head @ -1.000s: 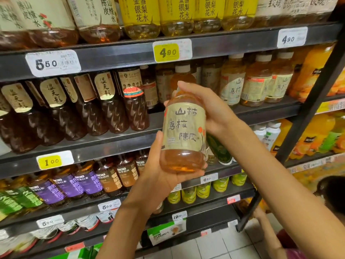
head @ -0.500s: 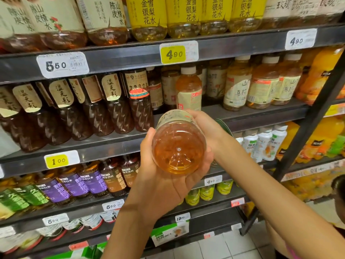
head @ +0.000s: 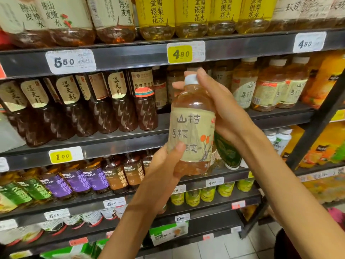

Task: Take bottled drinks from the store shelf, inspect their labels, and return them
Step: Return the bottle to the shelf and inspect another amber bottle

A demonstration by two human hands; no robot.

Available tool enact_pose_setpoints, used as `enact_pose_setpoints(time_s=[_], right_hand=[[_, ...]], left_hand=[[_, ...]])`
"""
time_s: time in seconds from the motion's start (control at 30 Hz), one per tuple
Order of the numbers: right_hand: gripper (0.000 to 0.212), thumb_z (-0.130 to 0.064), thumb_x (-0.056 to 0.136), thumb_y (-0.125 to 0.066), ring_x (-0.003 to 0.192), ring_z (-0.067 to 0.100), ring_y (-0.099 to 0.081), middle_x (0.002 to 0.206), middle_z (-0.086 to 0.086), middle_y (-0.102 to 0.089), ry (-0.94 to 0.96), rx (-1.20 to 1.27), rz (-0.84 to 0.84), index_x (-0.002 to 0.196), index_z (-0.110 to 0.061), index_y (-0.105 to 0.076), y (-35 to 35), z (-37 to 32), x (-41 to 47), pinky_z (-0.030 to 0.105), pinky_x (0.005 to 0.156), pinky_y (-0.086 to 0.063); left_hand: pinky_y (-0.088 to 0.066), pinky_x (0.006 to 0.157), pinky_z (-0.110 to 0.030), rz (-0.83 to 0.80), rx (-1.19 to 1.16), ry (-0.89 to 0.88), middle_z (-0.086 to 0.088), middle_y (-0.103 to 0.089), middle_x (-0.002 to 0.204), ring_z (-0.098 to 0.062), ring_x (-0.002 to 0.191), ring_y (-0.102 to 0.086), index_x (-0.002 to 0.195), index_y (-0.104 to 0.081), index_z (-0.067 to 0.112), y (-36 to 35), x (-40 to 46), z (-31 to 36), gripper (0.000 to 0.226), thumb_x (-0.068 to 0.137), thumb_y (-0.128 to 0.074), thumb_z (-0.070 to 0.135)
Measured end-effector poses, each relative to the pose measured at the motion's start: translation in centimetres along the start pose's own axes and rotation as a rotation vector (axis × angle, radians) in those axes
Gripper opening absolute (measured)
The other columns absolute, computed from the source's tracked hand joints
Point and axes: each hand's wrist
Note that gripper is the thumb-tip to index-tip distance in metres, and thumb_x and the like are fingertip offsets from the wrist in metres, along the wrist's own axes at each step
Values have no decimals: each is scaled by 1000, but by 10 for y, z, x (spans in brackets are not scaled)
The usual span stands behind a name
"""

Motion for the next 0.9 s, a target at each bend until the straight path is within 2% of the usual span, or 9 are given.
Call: enact_pose_setpoints(time_s=[0.1,0.2,0.27,0.37,0.43,0.57,0.67,0.77,0.9], right_hand=[[34,-40,92,-53,101,18,-67,109,4,-71,-2,-18,-43,115,-17,-62,4,7,-11,34,93,-53],[24,-29,88,-59,98,15,-66,106,4,-72,102,-49,-64,110,-22,-66,3,11,-22,30,87,-54],[26,-23,86,-61,100,17,-66,109,8,-71,179,-99,-38,111,-19,-65,3,11,-27,33,88,-54],[35,-16,82,-66,103,14,-64,110,6,-69,288,-205,-46,116,-9,-62,1,13,-33,27,87,-51],[39,-12,79,-70,105,13,-61,111,5,-65,376,-296,-105,116,-5,-59,-1,13,-37,24,89,-47],[46,-10,74,-77,119,19,-54,119,11,-60,520,-428,-226,115,-4,-58,2,7,-39,34,102,-41],[48,-12,71,-79,131,19,-45,130,8,-56,529,-476,-310,114,-14,-57,7,3,-41,42,110,-34],[50,-9,68,-81,134,20,-42,136,7,-53,481,-465,-382,112,-15,-59,13,0,-44,44,111,-34],[51,-7,65,-83,119,17,-56,120,6,-63,391,-365,-328,110,-14,-61,15,-9,-38,33,99,-45]], left_hand=[[-55,85,-30,60,152,-140,1,-67,120,-18,111,-64,128,-49,26,-4,5,-4,59,75,-70,39],[-54,77,-19,99,251,-255,7,-67,118,-11,108,-64,128,-45,28,-3,12,-9,67,68,-75,31],[-51,81,-15,79,342,-280,14,-65,118,-5,110,-62,126,-44,36,-1,16,-10,67,67,-76,31],[-47,83,-9,85,513,-314,25,-60,120,3,113,-57,129,-37,43,1,23,-13,80,64,-82,33],[-48,86,-10,158,602,-363,25,-59,120,5,113,-56,132,-36,39,2,29,-15,89,58,-86,38],[-50,92,-24,236,632,-440,10,-61,124,-3,116,-57,136,-44,20,5,45,-7,91,56,-82,40],[-48,88,-21,239,582,-522,10,-62,116,-4,111,-58,125,-51,24,3,49,3,71,61,-78,37],[-44,88,-11,265,614,-612,15,-58,116,5,110,-55,128,-46,14,-1,47,12,67,69,-73,35],[-49,86,-15,131,644,-472,24,-63,114,4,109,-59,121,-49,33,2,44,16,79,55,-91,29]])
Point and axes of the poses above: each hand's wrist, its own x-axis towards the middle knuckle, its own y-axis out of the back of the hand, z = x × y
